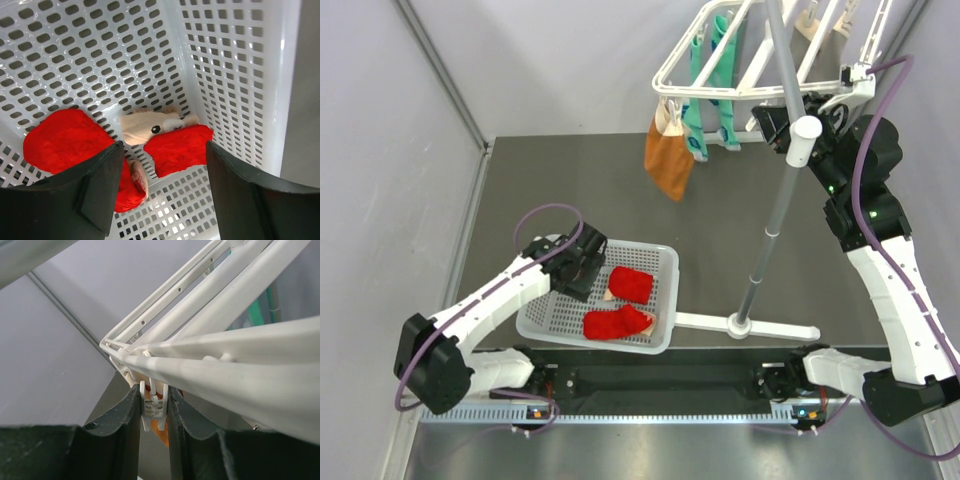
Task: Clip the socks to the hanger
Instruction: Pick up the sock from the bin.
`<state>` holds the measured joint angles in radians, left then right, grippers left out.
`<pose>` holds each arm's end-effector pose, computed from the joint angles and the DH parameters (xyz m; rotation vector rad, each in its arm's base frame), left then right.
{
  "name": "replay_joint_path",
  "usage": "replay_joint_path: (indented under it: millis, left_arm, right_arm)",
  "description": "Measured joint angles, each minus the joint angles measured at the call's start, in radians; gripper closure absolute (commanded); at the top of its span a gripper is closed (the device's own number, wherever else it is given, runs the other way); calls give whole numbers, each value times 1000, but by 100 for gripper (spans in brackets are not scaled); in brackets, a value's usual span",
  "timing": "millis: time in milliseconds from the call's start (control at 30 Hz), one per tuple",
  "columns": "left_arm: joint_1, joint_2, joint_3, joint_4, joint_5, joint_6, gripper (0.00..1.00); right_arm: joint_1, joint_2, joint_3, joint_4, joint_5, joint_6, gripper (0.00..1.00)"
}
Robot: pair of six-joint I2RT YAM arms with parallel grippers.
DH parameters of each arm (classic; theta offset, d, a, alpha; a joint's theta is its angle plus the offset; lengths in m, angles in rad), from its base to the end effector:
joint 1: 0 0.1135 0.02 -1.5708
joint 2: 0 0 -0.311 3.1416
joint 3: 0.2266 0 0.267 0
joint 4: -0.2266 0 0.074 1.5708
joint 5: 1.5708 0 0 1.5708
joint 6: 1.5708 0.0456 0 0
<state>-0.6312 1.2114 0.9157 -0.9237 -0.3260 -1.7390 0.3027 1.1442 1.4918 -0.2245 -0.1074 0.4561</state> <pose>0.1841 -0.1165 0.2762 -1.4857 2.2525 -0.2768 0.2218 0.0744 0.5563 0.0237 1.4862 0.6957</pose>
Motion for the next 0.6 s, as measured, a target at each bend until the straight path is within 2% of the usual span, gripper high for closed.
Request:
replay_joint_path:
  millis: [167,367,600]
  left_arm:
    - [1,34,-27,15,29,-38,30]
    - [3,173,-26,34,66,-42,31]
    - [13,238,-27,72,113,-42,40]
  right_arm:
    - [0,0,0,-1,0,-1,100]
    - [0,-2,0,-3,0,-2,100]
    - [0,-3,0,-3,0,-3,100]
